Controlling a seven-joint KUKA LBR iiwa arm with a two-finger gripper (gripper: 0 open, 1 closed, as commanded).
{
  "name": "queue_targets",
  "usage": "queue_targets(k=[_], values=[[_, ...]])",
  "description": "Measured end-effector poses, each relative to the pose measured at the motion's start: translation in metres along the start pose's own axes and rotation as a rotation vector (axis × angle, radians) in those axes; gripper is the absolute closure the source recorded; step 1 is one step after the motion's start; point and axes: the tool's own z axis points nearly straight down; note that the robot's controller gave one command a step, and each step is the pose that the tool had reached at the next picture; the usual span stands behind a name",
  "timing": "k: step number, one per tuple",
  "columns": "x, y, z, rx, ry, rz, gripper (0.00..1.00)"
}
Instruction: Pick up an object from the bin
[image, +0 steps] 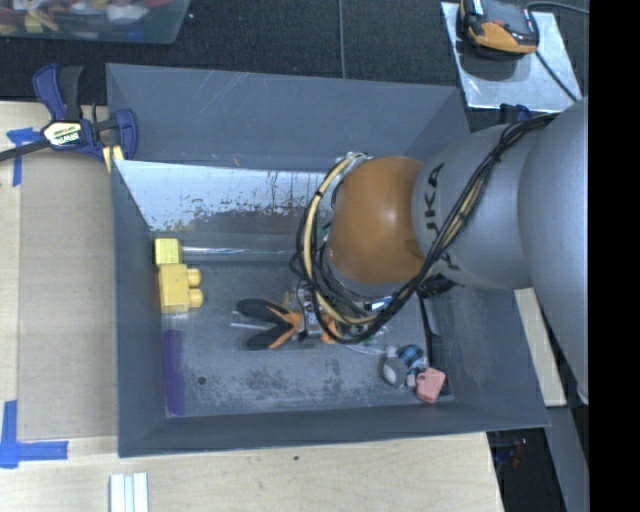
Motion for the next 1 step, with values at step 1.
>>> queue_targets(k=[1], values=[[-0.0177,-0.0112,-0.0058,-0.001,-0.011,-0.011,1.0]])
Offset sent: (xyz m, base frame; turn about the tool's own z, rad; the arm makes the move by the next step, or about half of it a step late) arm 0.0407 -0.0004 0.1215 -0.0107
